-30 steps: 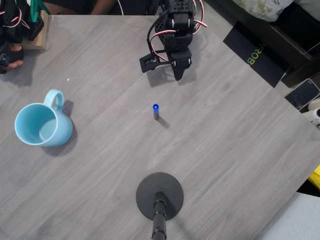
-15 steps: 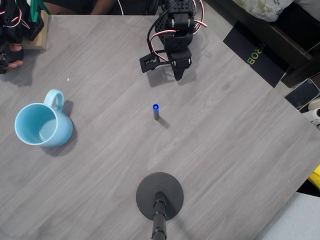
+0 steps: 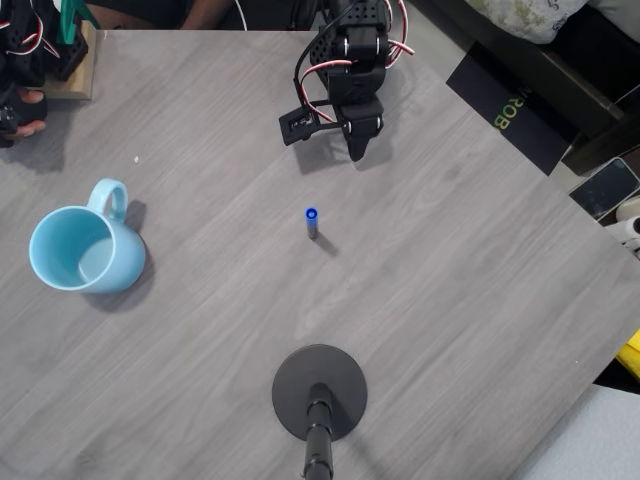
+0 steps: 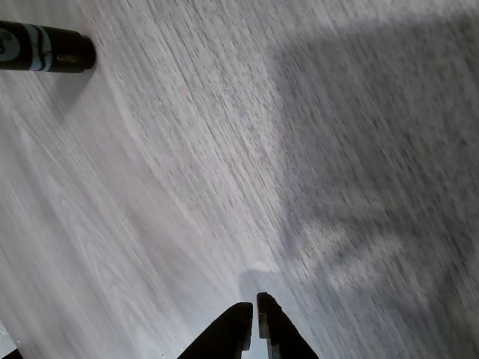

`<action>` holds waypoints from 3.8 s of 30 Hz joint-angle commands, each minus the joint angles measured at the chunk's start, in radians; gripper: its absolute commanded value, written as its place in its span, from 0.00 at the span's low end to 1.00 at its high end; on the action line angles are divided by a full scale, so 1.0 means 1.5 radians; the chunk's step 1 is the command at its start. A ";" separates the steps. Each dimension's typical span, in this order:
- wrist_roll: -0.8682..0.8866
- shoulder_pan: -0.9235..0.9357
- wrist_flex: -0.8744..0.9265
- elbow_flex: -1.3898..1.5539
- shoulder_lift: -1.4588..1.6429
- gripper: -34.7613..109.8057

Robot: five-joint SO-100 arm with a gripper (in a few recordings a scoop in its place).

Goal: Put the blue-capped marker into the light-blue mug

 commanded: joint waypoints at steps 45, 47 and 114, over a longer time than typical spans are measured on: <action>-0.116 0.006 -0.017 -0.003 0.016 0.24; -0.148 0.013 -0.018 -0.003 0.016 0.24; -1.042 0.185 -0.653 -0.010 0.014 0.45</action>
